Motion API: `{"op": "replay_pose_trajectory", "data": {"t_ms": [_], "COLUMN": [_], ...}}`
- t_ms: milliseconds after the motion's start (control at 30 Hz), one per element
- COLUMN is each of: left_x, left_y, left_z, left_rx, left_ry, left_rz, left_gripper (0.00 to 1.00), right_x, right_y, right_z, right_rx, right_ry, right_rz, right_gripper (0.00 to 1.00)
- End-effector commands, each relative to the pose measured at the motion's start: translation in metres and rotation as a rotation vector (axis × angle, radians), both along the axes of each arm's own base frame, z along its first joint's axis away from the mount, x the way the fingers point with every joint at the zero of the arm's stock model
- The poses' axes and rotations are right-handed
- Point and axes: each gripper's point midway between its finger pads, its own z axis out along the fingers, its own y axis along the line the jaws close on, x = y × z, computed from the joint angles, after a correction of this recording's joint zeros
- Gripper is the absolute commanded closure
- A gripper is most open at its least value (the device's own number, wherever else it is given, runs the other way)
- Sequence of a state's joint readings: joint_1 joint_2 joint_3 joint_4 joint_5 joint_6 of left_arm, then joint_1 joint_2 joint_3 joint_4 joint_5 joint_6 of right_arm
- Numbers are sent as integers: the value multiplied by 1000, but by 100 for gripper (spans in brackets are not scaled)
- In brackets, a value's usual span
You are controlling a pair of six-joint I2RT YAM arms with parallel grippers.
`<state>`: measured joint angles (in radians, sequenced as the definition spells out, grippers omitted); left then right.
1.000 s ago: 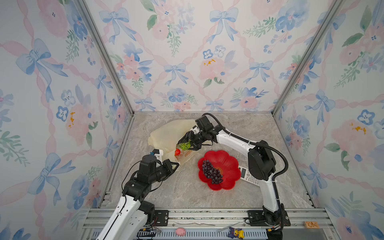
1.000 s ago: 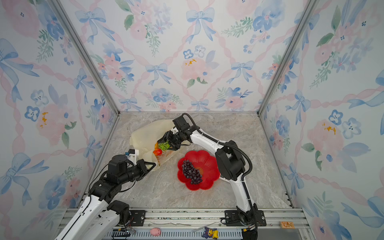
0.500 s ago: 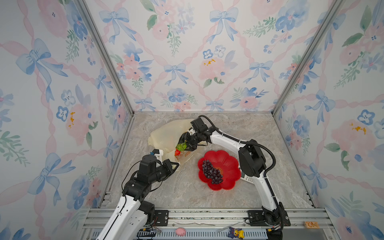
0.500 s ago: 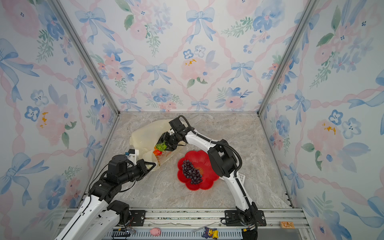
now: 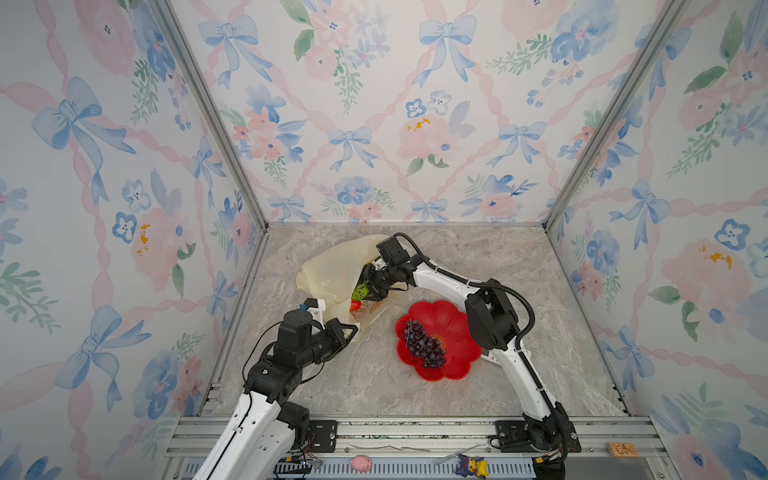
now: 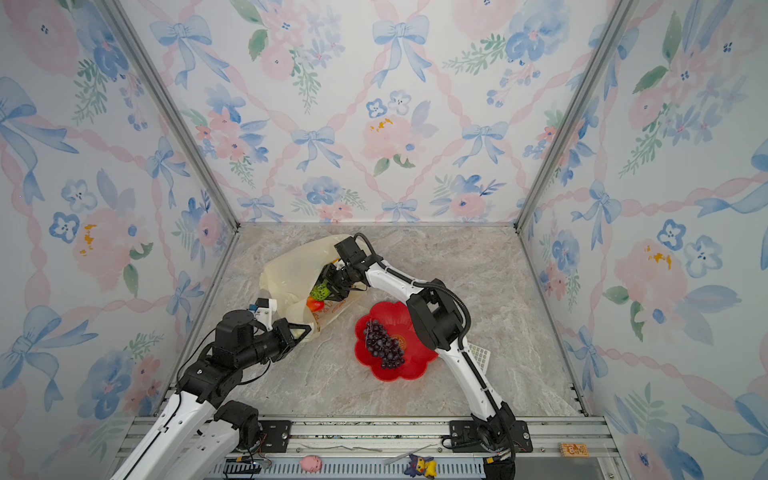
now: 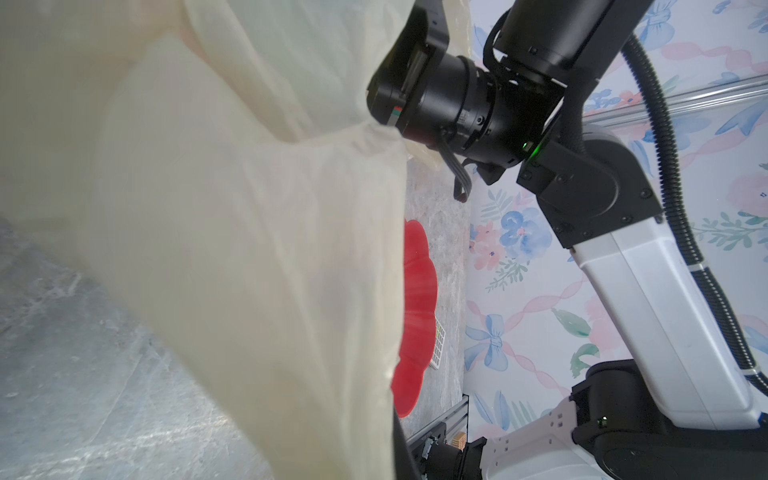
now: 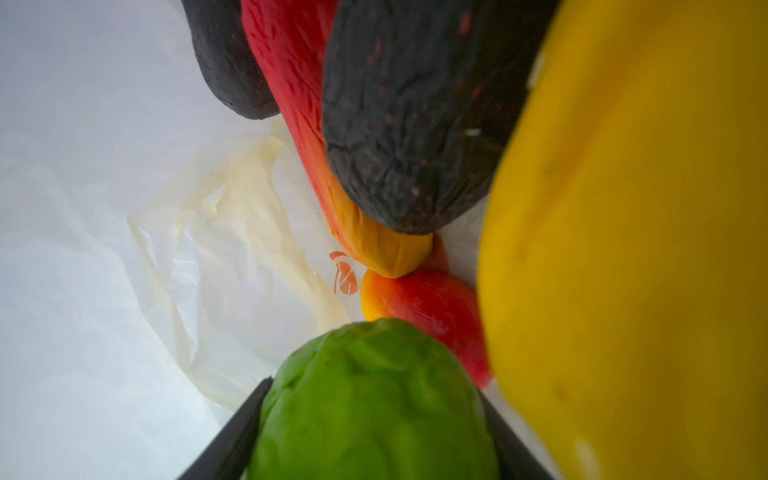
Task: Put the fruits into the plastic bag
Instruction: 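Lower the custard apple into the bag and open the right gripper, then withdraw the right gripper from the bag and move it over the bowl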
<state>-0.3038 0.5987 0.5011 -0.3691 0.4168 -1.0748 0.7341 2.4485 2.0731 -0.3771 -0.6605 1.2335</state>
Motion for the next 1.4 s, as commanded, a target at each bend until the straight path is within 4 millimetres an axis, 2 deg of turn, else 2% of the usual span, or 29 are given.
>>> {"op": "replay_pose_trajectory", "data": {"t_ms": [0,133,167,367,433,467,500,633,833,967,1133,1367], "left_x": [1,2,4,6,5,5,4,3,1,2,8,13], "left_y": [3,4,3,3,2,2,2,-1,-3,-3,-3,-1], "left_z": [-4,1,-6,-5,-5,-6,-6,-4,-11,-17,-17,-22], "left_rx": [25,27,38,40,38,38,36,26,22,36,55,78], "left_ry": [0,-14,13,12,13,16,17,19,50,62,69,81], "left_rz": [5,1,1,-3,-7,-9,-11,-32,-42,-54,-53,-44], "left_gripper": [100,100,100,100,100,100,100,100,100,100,100,100], "right_x": [10,12,13,17,18,18,18,15,3,-15,-33,-56], "right_y": [0,-4,-5,-10,-13,-15,-17,-29,-67,-97,-132,-167], "right_z": [5,6,6,10,12,14,15,24,47,63,92,130], "right_rx": [12,0,-1,0,-3,-5,-7,-21,-77,-144,-204,-218], "right_ry": [-14,-18,-18,-23,-28,-31,-32,-41,-60,-65,-104,-145], "right_rz": [-14,-18,-20,-27,-25,-22,-22,2,64,128,174,180], "right_gripper": [27,22,21,14,7,1,4,4,4,4,4,4]}}
